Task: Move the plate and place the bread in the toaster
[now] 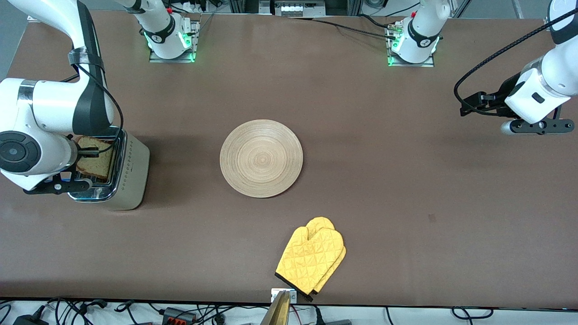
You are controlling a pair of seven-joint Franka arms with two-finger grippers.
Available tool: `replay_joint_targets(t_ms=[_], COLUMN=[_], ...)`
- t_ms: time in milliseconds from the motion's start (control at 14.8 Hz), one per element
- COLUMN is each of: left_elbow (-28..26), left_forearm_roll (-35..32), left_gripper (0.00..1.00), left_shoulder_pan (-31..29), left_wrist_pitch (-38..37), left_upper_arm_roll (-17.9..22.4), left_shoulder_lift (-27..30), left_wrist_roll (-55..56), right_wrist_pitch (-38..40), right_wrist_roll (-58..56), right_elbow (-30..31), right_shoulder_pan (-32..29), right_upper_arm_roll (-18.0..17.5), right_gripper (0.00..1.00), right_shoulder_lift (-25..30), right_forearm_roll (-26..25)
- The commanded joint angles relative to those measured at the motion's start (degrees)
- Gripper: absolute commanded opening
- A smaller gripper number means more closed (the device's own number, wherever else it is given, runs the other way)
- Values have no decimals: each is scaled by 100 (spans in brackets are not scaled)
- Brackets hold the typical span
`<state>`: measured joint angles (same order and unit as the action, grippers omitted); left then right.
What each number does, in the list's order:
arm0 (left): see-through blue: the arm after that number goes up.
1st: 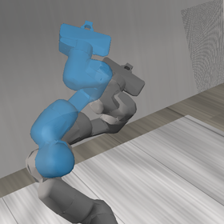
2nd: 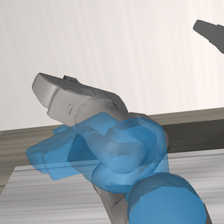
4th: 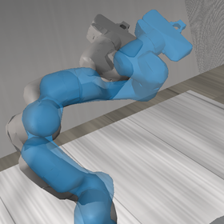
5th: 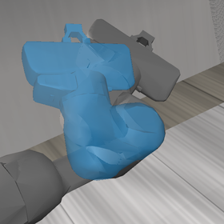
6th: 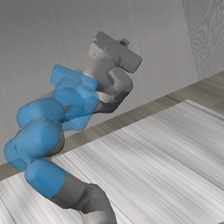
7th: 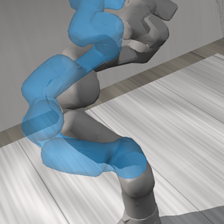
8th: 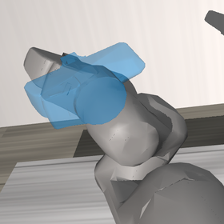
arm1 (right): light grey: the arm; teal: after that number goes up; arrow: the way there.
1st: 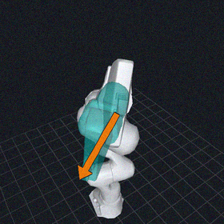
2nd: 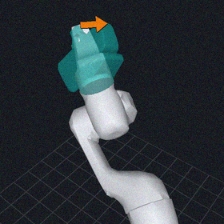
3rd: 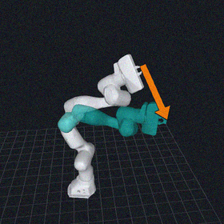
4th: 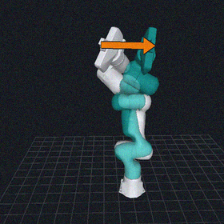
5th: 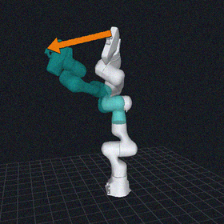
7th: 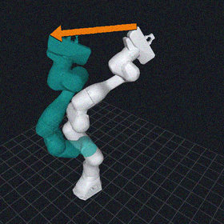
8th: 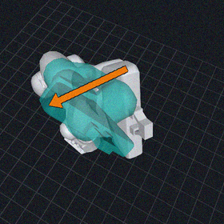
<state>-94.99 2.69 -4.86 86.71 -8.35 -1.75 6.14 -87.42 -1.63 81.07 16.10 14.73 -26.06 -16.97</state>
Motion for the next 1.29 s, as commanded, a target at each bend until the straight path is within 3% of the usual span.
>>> replay_joint_targets(t_ms=[0, 542, 610, 678, 746, 1220], left_elbow=[60, 68, 77, 147, 182, 191], left_forearm_roll=[21, 30, 21, 30, 21, 21], left_gripper=[100, 100, 100, 100, 100, 100], left_shoulder_pan=[-23, -58, -41, -50, -41, -23], left_wrist_pitch=[-102, -93, -93, -102, -119, -399], left_upper_arm_roll=[-26, -26, -17, -17, -17, -26], left_shoulder_lift=[44, 35, 17, -52, -97, -115], left_wrist_roll=[-113, -122, -122, -113, -87, -34], right_wrist_pitch=[14, 5, 31, 49, 67, 260], right_wrist_roll=[22, 14, 22, 31, 31, -21], right_elbow=[-118, 67, 76, 76, 58, -424], right_shoulder_pan=[-28, -107, -98, -107, -124, -107], right_upper_arm_roll=[-14, -5, -5, -5, -5, 4], right_gripper=[0, 0, 13, 71, 100, 100], right_shoulder_lift=[-39, -127, -188, -232, -233, 206], right_forearm_roll=[98, 353, 353, 370, 370, 492])
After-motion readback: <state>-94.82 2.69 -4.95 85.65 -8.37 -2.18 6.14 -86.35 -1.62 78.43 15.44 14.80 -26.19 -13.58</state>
